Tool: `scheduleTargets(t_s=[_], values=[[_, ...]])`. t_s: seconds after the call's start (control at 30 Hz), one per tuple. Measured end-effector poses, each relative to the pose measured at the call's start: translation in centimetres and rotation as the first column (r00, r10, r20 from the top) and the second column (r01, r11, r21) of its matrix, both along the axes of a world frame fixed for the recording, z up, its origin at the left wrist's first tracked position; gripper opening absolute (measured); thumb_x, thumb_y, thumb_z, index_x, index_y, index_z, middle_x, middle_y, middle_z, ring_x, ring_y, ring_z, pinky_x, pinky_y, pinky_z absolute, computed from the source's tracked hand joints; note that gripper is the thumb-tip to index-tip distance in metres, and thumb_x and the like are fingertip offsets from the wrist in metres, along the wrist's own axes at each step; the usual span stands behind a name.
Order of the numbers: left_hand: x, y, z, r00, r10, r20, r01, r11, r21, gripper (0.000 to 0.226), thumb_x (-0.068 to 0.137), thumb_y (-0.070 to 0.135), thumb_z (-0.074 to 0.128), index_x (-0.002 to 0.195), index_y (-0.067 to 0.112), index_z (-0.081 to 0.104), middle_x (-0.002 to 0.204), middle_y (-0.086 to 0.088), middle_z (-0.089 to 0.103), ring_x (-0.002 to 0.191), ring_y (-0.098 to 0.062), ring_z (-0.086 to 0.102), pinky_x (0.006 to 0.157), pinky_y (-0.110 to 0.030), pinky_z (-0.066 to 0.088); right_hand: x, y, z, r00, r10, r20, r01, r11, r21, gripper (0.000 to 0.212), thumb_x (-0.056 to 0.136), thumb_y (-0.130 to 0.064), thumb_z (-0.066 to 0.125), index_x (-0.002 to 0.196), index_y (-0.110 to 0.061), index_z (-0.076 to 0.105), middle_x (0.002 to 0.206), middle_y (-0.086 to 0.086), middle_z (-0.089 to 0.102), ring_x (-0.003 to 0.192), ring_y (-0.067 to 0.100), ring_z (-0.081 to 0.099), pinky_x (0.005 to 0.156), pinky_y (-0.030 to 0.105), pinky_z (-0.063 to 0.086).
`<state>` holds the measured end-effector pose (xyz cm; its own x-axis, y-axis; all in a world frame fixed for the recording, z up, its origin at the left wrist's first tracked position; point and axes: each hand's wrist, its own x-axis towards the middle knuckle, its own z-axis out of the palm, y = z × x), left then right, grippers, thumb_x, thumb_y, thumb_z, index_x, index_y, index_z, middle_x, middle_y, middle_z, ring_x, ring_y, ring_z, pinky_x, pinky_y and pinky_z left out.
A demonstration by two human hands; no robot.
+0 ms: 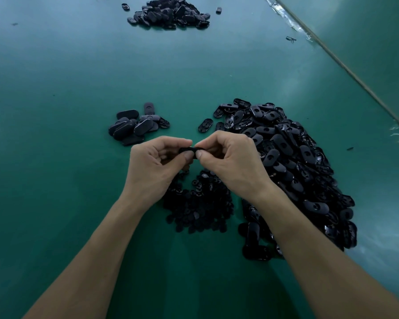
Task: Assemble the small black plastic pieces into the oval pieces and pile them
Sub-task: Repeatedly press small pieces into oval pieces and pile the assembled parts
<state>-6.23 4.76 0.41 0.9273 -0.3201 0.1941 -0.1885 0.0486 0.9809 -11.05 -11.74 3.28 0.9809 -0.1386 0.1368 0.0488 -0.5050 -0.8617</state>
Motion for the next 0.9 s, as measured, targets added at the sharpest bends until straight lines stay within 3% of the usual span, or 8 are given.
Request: scheduleTargets(t_s=[0.33,0.53,0.73,0.9], values=[[0.0,0.1,0.0,0.995,0.058,0.078,-0.063,0.997,0.054,0.03,0.08,-0.002,0.08,0.086,0.026,0.073,0.077,0.011,0.076,0.067,-0.006,0.07,0.067,-0.018,0.056,-0.2,-0.1,0.1,1.0,0.005,-0.024,-0.005,1.0,-0.004,0.01,0.089,-0.012,0.074,0.097,-0.017,0.077,0.077,-0.016,0.071,0.069,-0.005,0.066,0.064,0.01,0.049],[-0.2,0.0,0.1,0.984,0.072,0.165,-0.089,0.991,0.1,0.032,0.08,-0.002,0.08,0.084,0.029,0.071,0.077,0.015,0.074,0.066,-0.003,0.068,0.066,-0.016,0.055,-0.3,0.1,0.3,0.999,0.002,-0.044,-0.003,1.0,-0.022,0.013,0.09,-0.011,0.073,0.102,-0.013,0.077,0.083,-0.011,0.073,0.074,-0.002,0.068,0.07,0.014,0.054],[-0.1,0.2,0.1,0.966,0.095,0.241,-0.127,0.984,0.121,0.032,0.081,0.0,0.079,0.083,0.03,0.071,0.078,0.01,0.074,0.063,-0.002,0.065,0.064,-0.014,0.052,-0.2,0.4,0.6,0.999,0.006,-0.046,-0.007,1.0,-0.023,0.012,0.091,-0.01,0.072,0.102,-0.011,0.077,0.077,-0.015,0.069,0.067,-0.005,0.064,0.066,0.012,0.049],[0.2,0.3,0.0,0.968,0.101,0.229,-0.127,0.987,0.099,0.029,0.083,0.003,0.08,0.088,0.03,0.072,0.083,0.011,0.076,0.07,-0.006,0.07,0.069,-0.02,0.057,0.0,0.5,1.4,0.999,-0.007,-0.038,0.004,0.996,-0.084,0.014,0.092,-0.012,0.071,0.104,-0.014,0.077,0.081,-0.013,0.071,0.073,-0.002,0.068,0.07,0.013,0.053]])
